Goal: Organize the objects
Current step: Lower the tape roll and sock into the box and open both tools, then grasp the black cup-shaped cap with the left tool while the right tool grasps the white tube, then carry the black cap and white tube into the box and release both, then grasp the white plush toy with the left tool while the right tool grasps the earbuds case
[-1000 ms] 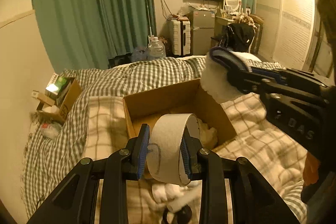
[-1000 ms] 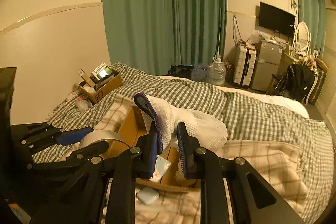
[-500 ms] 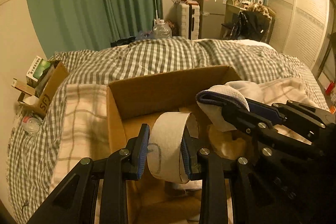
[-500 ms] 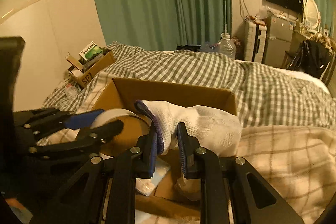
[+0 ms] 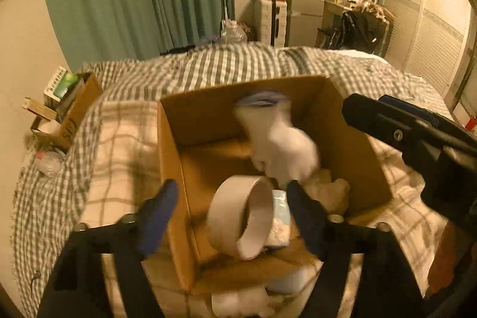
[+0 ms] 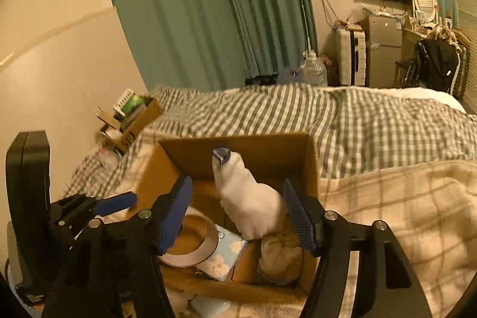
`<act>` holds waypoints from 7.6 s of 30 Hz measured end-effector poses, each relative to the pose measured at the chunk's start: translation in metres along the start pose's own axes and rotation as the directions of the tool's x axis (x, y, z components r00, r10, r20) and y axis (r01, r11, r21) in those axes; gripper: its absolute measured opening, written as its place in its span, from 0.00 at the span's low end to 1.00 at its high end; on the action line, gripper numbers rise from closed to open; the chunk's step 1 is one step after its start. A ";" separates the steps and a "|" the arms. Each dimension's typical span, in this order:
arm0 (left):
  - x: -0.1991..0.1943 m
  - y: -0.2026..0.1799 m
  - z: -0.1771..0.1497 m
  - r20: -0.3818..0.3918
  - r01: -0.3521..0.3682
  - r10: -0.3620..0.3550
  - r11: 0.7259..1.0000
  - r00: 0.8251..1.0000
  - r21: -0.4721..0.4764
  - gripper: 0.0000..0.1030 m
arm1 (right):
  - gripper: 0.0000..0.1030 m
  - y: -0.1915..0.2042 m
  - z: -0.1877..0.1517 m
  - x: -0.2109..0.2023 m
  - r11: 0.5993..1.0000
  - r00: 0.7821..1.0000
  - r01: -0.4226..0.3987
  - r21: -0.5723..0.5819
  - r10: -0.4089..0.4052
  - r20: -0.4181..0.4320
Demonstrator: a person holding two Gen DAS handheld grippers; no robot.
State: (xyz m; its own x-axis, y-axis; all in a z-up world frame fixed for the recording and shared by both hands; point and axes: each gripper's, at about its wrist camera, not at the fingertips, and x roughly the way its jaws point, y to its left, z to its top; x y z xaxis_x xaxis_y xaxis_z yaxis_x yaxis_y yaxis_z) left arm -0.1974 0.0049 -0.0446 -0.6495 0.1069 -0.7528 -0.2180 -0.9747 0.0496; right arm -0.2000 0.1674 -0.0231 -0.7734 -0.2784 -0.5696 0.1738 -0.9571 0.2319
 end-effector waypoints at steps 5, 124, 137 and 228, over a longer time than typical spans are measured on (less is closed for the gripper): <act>-0.043 -0.008 -0.003 0.033 -0.009 0.009 1.000 0.999 0.008 0.91 | 0.69 0.008 0.007 -0.043 0.998 0.998 0.059 -0.027 -0.059 0.015; -0.130 0.006 -0.058 0.190 0.004 0.004 0.999 0.982 -0.041 0.27 | 0.09 0.071 -0.030 -0.117 0.979 0.991 0.077 -0.187 -0.096 -0.094; -0.099 0.006 0.010 0.220 0.007 -0.002 1.000 0.976 -0.022 0.27 | 0.09 0.044 0.041 -0.082 0.987 0.996 0.078 -0.141 -0.084 -0.040; 0.011 0.028 -0.140 -0.106 0.119 -0.137 0.981 0.985 -0.153 0.68 | 0.89 0.007 -0.135 -0.006 0.975 0.939 0.215 -0.062 -0.223 -0.261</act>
State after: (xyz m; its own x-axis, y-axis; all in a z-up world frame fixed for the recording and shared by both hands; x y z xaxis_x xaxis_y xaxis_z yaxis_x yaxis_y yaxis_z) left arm -0.1087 -0.0483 -0.1439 -0.5325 0.2176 -0.8180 -0.1795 -0.9734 -0.1420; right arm -0.1118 0.1512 -0.1242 -0.6061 -0.0686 -0.7924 0.0411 -0.9976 0.0550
